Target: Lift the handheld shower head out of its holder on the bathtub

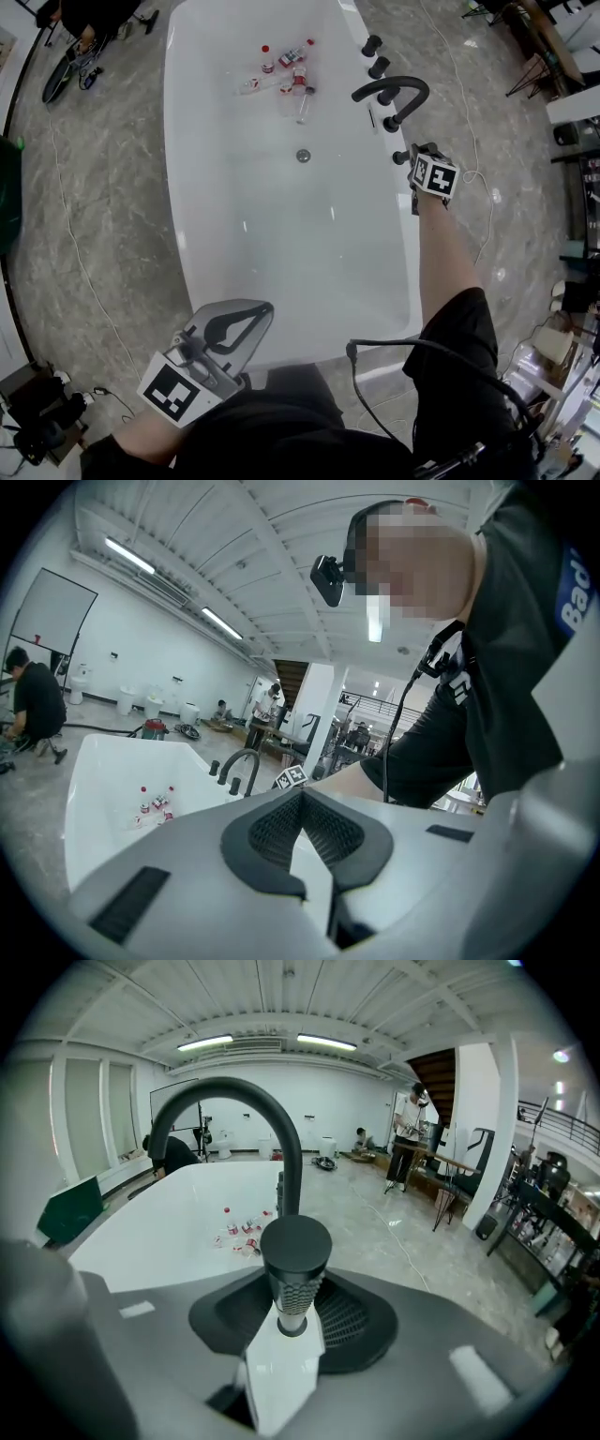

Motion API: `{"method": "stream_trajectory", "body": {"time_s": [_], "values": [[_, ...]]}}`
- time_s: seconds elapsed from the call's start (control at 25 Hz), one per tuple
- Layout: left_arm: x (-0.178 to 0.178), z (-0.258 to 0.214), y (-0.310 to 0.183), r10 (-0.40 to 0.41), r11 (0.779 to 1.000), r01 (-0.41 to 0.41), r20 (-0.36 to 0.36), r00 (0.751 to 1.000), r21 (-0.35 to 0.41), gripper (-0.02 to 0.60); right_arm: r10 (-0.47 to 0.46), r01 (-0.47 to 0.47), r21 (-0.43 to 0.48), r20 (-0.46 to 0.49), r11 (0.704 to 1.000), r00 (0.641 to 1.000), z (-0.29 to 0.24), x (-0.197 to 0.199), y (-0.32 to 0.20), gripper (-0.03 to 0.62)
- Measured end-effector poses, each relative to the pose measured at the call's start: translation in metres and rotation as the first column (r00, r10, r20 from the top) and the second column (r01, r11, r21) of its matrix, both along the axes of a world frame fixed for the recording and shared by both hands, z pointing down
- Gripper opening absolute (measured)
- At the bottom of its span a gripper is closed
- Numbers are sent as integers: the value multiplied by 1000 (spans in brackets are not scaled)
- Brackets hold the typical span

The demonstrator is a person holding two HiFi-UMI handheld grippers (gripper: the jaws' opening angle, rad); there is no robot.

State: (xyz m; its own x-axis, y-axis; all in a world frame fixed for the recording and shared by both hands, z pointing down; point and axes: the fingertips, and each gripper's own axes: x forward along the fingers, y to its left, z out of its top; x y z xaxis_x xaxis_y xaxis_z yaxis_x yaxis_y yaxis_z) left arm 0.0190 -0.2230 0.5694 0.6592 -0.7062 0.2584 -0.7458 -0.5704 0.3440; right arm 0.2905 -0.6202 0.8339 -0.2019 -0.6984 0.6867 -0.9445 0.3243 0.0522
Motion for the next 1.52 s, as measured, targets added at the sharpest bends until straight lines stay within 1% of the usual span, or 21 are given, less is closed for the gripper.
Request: {"method": "stream_trajectory", "body": {"time_s": [0.2,0.36,0.52,0.72,0.96,1.08,1.16,1.32,1.52], "values": [[5,-13,24,13,1000,-13,-8,1000,-12,3,-22,17,97,43,995,999,-51,2,29,133],[13,-38,38,30,999,-30,-27,999,15,3,-22,8,162,86,987,996,-106,7,65,132],[18,-69,55,69,997,-66,-50,996,47,3,-34,10,202,112,979,993,-159,2,120,132],[12,-101,79,114,989,-106,-80,990,101,3,-42,15,203,130,979,991,-198,-19,202,132],[-4,-118,103,171,978,-154,-113,979,142,3,-6,-32,198,187,980,982,-228,-41,291,132],[-12,-123,114,202,972,-183,-119,972,149,3,7,-48,197,206,979,979,-239,-53,332,132],[-17,-128,122,230,965,-210,-119,966,156,3,13,-55,195,208,979,978,-245,-61,357,132],[-23,-145,132,267,951,-239,-132,955,195,3,39,-84,202,218,976,975,-263,-69,395,132],[-23,-157,144,338,925,-304,-131,932,226,3,61,-124,231,261,965,963,-283,-88,440,132]]}}
